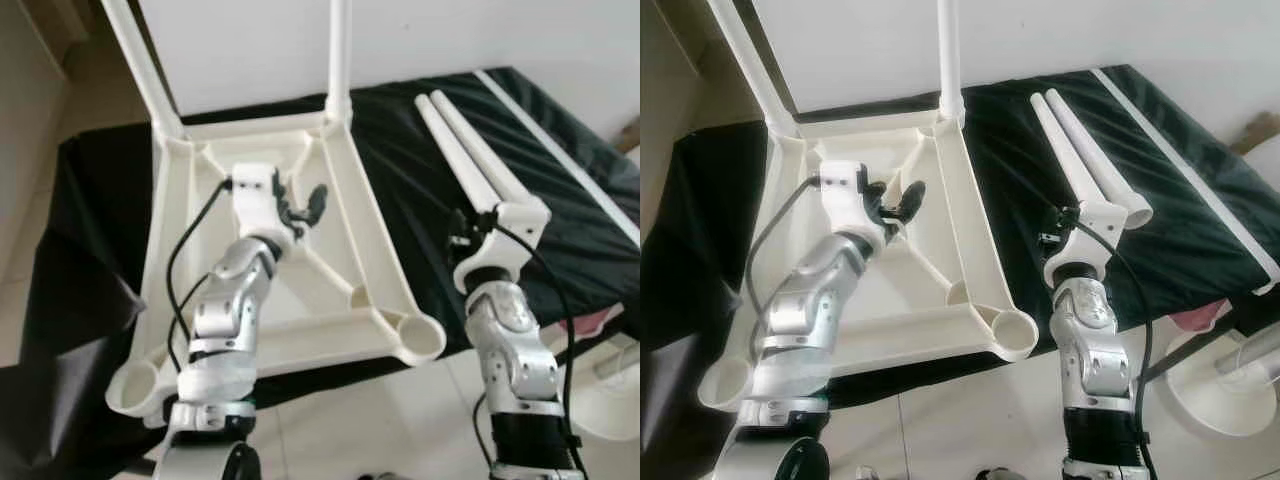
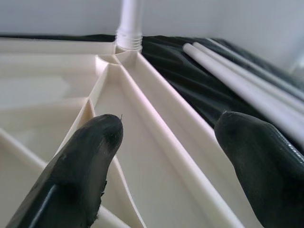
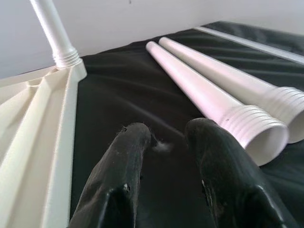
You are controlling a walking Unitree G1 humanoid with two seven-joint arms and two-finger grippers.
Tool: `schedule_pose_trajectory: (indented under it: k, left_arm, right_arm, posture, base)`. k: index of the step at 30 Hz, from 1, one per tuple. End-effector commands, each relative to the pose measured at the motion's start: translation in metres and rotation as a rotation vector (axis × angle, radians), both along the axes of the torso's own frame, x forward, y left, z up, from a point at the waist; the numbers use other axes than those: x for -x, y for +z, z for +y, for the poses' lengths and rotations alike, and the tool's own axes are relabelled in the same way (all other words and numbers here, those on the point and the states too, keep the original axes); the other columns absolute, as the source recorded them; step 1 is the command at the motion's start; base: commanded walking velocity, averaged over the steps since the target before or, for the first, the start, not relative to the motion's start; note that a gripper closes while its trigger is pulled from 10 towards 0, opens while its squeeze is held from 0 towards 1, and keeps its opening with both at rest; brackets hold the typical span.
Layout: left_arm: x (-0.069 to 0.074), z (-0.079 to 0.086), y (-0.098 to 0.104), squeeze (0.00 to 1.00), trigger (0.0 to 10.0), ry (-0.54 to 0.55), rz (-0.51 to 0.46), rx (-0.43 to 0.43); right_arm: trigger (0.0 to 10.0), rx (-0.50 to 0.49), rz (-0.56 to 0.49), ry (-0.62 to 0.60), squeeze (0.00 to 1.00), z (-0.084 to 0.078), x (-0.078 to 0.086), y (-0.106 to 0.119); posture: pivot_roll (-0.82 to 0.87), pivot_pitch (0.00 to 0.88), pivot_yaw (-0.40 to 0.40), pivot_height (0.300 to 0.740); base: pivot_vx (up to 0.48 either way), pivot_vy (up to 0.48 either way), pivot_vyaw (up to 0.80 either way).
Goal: Building children table
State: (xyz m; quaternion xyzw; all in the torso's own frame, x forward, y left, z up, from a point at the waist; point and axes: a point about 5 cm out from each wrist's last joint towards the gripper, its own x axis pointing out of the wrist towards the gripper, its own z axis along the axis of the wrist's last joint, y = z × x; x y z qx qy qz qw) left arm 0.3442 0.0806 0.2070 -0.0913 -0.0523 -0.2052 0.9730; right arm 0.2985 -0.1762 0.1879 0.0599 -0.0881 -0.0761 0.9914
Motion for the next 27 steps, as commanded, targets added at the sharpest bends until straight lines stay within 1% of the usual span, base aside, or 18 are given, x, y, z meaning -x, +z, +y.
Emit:
schedule_pose_trajectory:
  k: [1,2,3,5,7,9,10,11,12,13,14,15,17,19,21,22,24,27]
  left_arm:
    - [0.001,-0.007,0.003,0.00,10.0,-0.010,-0.060,-0.077]
    - [0.001,-0.007,0.003,0.00,10.0,-0.010,-0.060,-0.077]
    - [0.002,-0.009,0.005,0.00,10.0,-0.015,-0.100,-0.121]
    - [0.005,-0.013,0.006,0.00,10.0,-0.060,-0.149,-0.165]
    - [0.007,-0.013,0.008,0.00,10.0,-0.067,-0.175,-0.177]
    - [0.008,-0.013,0.011,0.00,10.0,-0.063,-0.200,-0.195]
    - [0.008,-0.013,0.011,0.00,10.0,-0.063,-0.200,-0.195]
    - [0.008,-0.014,0.012,0.00,10.0,-0.064,-0.207,-0.199]
    - [0.010,-0.014,0.011,0.00,10.0,-0.069,-0.216,-0.207]
    - [0.011,-0.015,0.011,0.00,10.0,-0.073,-0.220,-0.210]
    - [0.015,-0.016,0.009,0.00,10.0,-0.076,-0.225,-0.216]
    - [0.017,-0.016,0.007,0.00,10.0,-0.078,-0.228,-0.219]
    - [0.019,-0.016,0.004,0.00,10.0,-0.080,-0.225,-0.225]
    - [0.022,-0.017,-0.003,0.00,10.0,-0.086,-0.222,-0.254]
    - [0.024,-0.017,-0.004,0.00,10.0,-0.088,-0.224,-0.264]
    - [0.027,-0.018,-0.005,0.00,10.0,-0.095,-0.226,-0.270]
    - [0.028,-0.018,-0.005,0.00,10.0,-0.100,-0.226,-0.270]
    - [0.029,-0.017,-0.007,0.00,10.0,-0.107,-0.218,-0.286]
  right_arm:
    - [10.0,0.014,-0.012,-0.040,0.00,-0.007,0.005,0.000]
    - [10.0,0.014,-0.012,-0.040,0.00,-0.007,0.005,0.000]
    - [10.0,0.014,-0.015,-0.050,0.00,-0.010,0.006,-0.001]
    - [10.0,0.043,-0.022,-0.068,0.00,-0.016,0.006,-0.002]
    - [10.0,0.076,-0.035,-0.108,0.00,-0.023,0.005,-0.004]
    - [10.0,0.077,-0.013,-0.141,0.00,-0.034,0.002,-0.006]
    - [10.0,0.077,-0.013,-0.141,0.00,-0.034,0.002,-0.006]
    - [10.0,0.055,-0.004,-0.125,0.00,-0.037,-0.001,-0.008]
    - [10.0,0.042,0.000,-0.120,0.14,-0.044,-0.004,-0.008]
    - [10.0,0.035,0.000,-0.116,0.14,-0.048,-0.006,-0.008]
    - [10.0,0.012,-0.009,-0.112,1.00,-0.055,-0.008,-0.008]
    - [10.0,-0.003,-0.017,-0.113,1.00,-0.060,-0.009,-0.007]
    - [10.0,-0.011,-0.014,-0.100,1.00,-0.063,-0.011,-0.008]
    - [10.0,-0.008,-0.004,-0.086,1.00,-0.068,-0.016,-0.009]
    - [10.0,0.004,-0.006,-0.075,1.00,-0.069,-0.018,-0.006]
    - [10.0,0.022,-0.010,-0.064,1.00,-0.070,-0.023,-0.003]
    - [10.0,0.026,-0.009,-0.062,1.00,-0.071,-0.025,-0.002]
    - [10.0,0.071,0.017,-0.028,1.00,-0.071,-0.033,-0.001]
  posture:
    - [-0.14,0.112,0.067,0.740]
    - [-0.14,0.112,0.067,0.740]
    - [-0.12,0.112,0.063,0.740]
    - [-0.10,0.109,0.054,0.740]
    - [-0.09,0.104,0.048,0.740]
    - [-0.07,0.100,0.035,0.740]
    - [-0.07,0.100,0.035,0.740]
    - [-0.06,0.096,0.033,0.740]
    - [-0.05,0.089,0.031,0.740]
    - [-0.05,0.089,0.031,0.740]
    - [-0.04,0.081,0.030,0.740]
    - [-0.04,0.081,0.030,0.740]
    - [-0.03,0.080,0.030,0.740]
    - [-0.02,0.082,0.027,0.740]
    - [-0.01,0.091,0.027,0.740]
    - [-0.01,0.090,0.031,0.740]
    - [-0.01,0.090,0.031,0.740]
    - [0.01,0.103,0.037,0.740]
  base:
    - [0.000,0.000,0.00]
    - [0.000,0.000,0.00]
    - [0.000,0.000,0.00]
    - [0.000,0.000,0.00]
    - [0.000,0.000,0.00]
    - [0.000,0.000,0.00]
    - [0.000,0.000,0.00]
    - [0.000,0.000,0.00]
    - [0.000,0.000,0.00]
    - [0.000,0.000,0.00]
    - [0.000,0.000,0.00]
    - [0.000,0.000,0.00]
    - [0.000,0.000,0.00]
    - [0.000,0.000,0.00]
    - [0.000,0.000,0.00]
    - [0.000,0.000,0.00]
    - [0.000,0.000,0.00]
    - [0.000,0.000,0.00]
